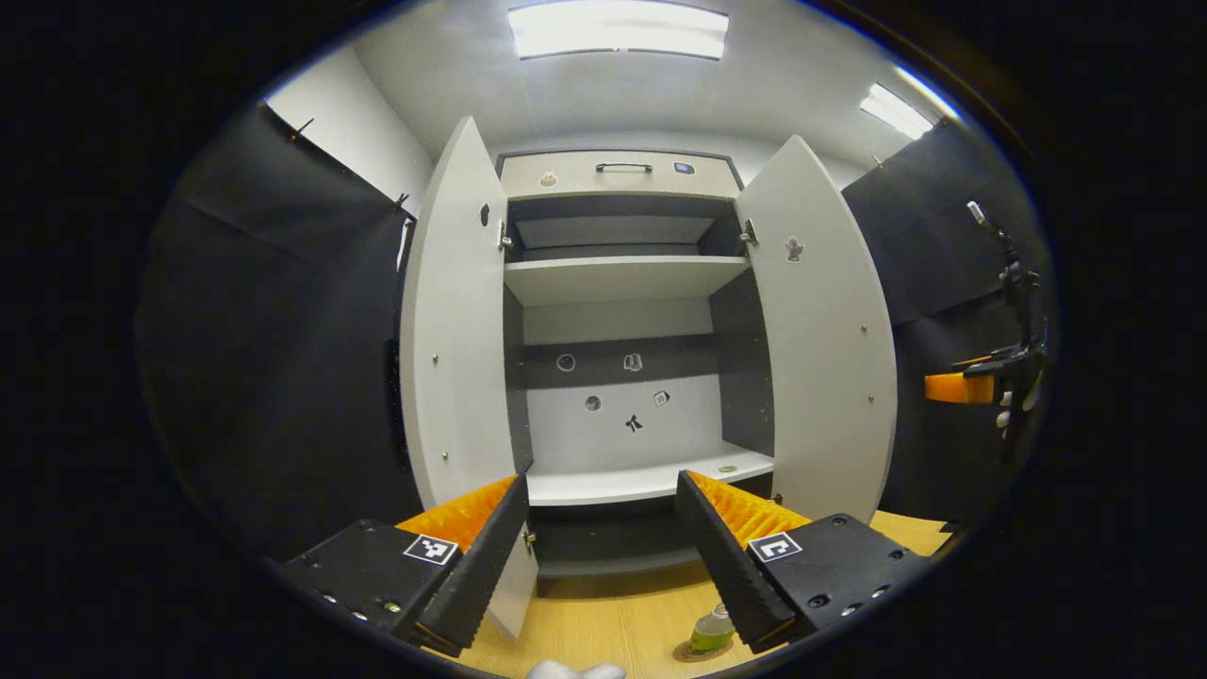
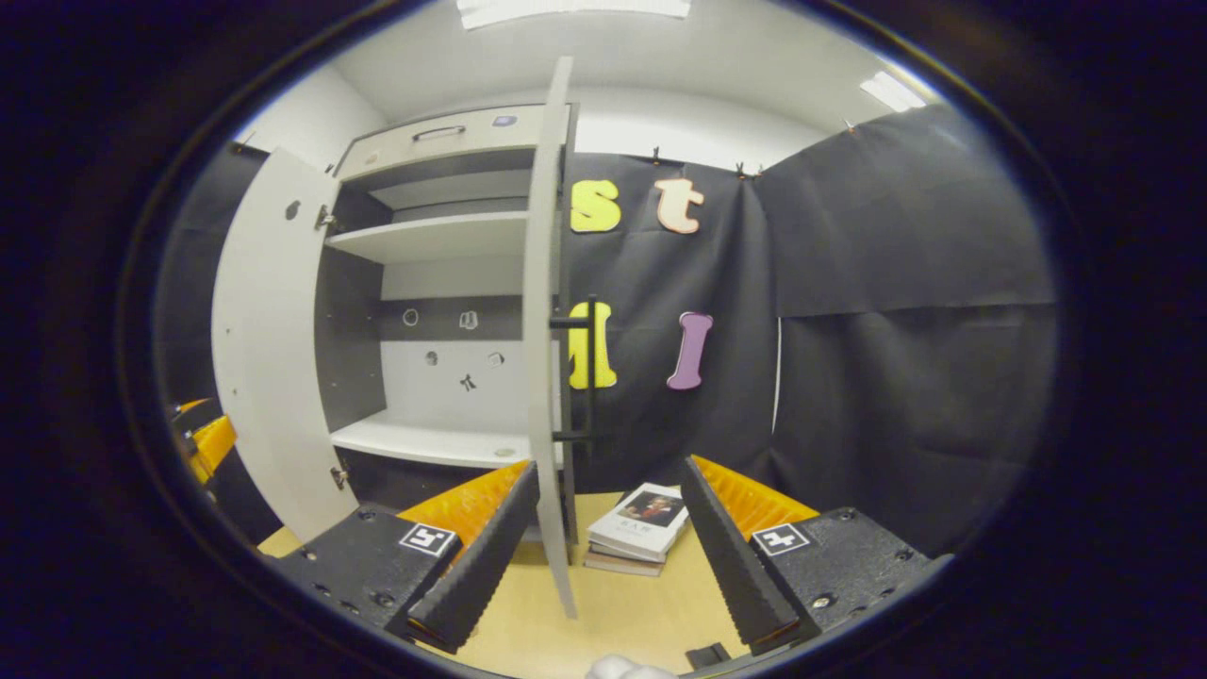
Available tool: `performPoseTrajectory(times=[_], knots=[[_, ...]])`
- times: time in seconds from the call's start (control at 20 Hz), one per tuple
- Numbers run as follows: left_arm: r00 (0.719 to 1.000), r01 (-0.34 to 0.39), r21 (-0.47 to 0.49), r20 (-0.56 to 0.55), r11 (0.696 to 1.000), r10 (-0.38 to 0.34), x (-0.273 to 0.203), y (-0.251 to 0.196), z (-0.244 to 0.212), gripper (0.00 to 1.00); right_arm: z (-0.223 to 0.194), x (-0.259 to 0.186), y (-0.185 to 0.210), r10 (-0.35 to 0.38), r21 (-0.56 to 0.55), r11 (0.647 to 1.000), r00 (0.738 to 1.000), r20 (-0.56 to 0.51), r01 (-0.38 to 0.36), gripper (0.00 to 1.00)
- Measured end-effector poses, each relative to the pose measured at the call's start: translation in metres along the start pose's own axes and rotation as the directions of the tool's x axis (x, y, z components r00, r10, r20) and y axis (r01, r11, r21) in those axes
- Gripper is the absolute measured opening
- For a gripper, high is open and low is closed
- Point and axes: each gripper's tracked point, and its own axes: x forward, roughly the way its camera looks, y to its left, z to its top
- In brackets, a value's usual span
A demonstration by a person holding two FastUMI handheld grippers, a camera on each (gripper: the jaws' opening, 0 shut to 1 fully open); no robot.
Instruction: Grasp the bottle in the cabinet with the left hand and place it on the coaster, then close the right door with the right hand and the left door with the left hand.
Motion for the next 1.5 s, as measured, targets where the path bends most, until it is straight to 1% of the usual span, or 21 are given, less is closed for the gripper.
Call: performPoseTrajectory(times=[0.1,0.15,0.2,0.35,0.45,0.55,0.75,0.8,1.0,1.05,1.1,1.15,1.25,1.3,1.35,1.4,1.45,1.5], knots=[[0.999,-0.038,-0.006,-0.027,0.999,0.038,-0.011,-0.005,0.008,0.94,0.007,0.018,-0.030,-0.005,0.021,1.000,1.000,-0.008,0.005,0.99],[0.998,-0.055,-0.013,-0.033,0.998,0.055,-0.017,-0.010,0.011,0.96,0.011,0.028,-0.043,-0.006,0.036,0.999,1.000,-0.013,0.007,0.99],[0.996,-0.074,-0.013,-0.047,0.997,0.073,-0.023,-0.014,0.013,0.95,0.014,0.038,-0.055,0.000,0.050,0.999,1.000,-0.017,0.001,0.99],[0.988,-0.133,0.003,-0.081,0.991,0.133,-0.034,-0.032,0.014,0.96,0.020,0.065,-0.076,0.044,0.080,0.996,0.998,-0.038,-0.040,0.99],[0.984,-0.156,-0.004,-0.092,0.988,0.155,-0.038,-0.045,0.017,0.96,0.023,0.084,-0.088,0.076,0.082,0.994,0.996,-0.038,-0.073,0.99],[0.979,-0.176,-0.008,-0.108,0.984,0.174,-0.039,-0.057,0.019,0.96,0.029,0.097,-0.082,0.128,0.086,0.989,0.991,-0.037,-0.124,0.99],[0.966,-0.233,0.013,-0.109,0.972,0.233,-0.047,-0.065,0.025,0.97,0.034,0.115,-0.054,0.231,0.088,0.970,0.972,-0.041,-0.227,1.00],[0.964,-0.239,0.013,-0.114,0.971,0.239,-0.048,-0.066,0.024,0.95,0.037,0.117,-0.045,0.256,0.086,0.964,0.966,-0.037,-0.252,1.00],[0.961,-0.255,0.008,-0.111,0.967,0.254,-0.047,-0.061,0.022,0.96,0.046,0.114,-0.009,0.322,0.058,0.945,0.946,-0.019,-0.321,1.00],[0.961,-0.256,-0.001,-0.111,0.967,0.255,-0.046,-0.058,0.021,0.96,0.050,0.111,-0.010,0.310,0.036,0.950,0.951,-0.017,-0.309,1.00],[0.961,-0.254,-0.008,-0.111,0.967,0.252,-0.045,-0.054,0.021,0.96,0.050,0.112,-0.008,0.302,0.009,0.953,0.953,-0.020,-0.301,0.94],[0.962,-0.255,-0.010,-0.107,0.967,0.253,-0.042,-0.050,0.021,0.96,0.051,0.109,-0.009,0.287,-0.006,0.958,0.958,-0.024,-0.287,0.98],[0.961,-0.259,-0.012,-0.103,0.966,0.257,-0.038,-0.041,0.020,0.96,0.051,0.107,-0.005,0.261,-0.025,0.965,0.965,-0.029,-0.261,0.98],[0.962,-0.256,-0.016,-0.104,0.966,0.253,-0.035,-0.037,0.019,0.96,0.051,0.106,-0.001,0.258,-0.029,0.966,0.966,-0.030,-0.259,0.98],[0.964,-0.247,-0.018,-0.108,0.969,0.244,-0.032,-0.034,0.018,0.96,0.051,0.104,0.005,0.258,-0.028,0.965,0.965,-0.034,-0.259,0.94],[0.965,-0.244,-0.017,-0.106,0.970,0.241,-0.029,-0.030,0.017,0.96,0.050,0.103,0.010,0.260,-0.023,0.965,0.965,-0.039,-0.261,0.94],[0.966,-0.239,-0.016,-0.105,0.971,0.236,-0.027,-0.026,0.016,0.96,0.049,0.100,0.017,0.263,-0.023,0.964,0.964,-0.042,-0.264,0.98],[0.967,-0.233,-0.017,-0.108,0.972,0.230,-0.025,-0.024,0.015,0.96,0.049,0.098,0.025,0.268,-0.028,0.963,0.962,-0.045,-0.269,0.98]])
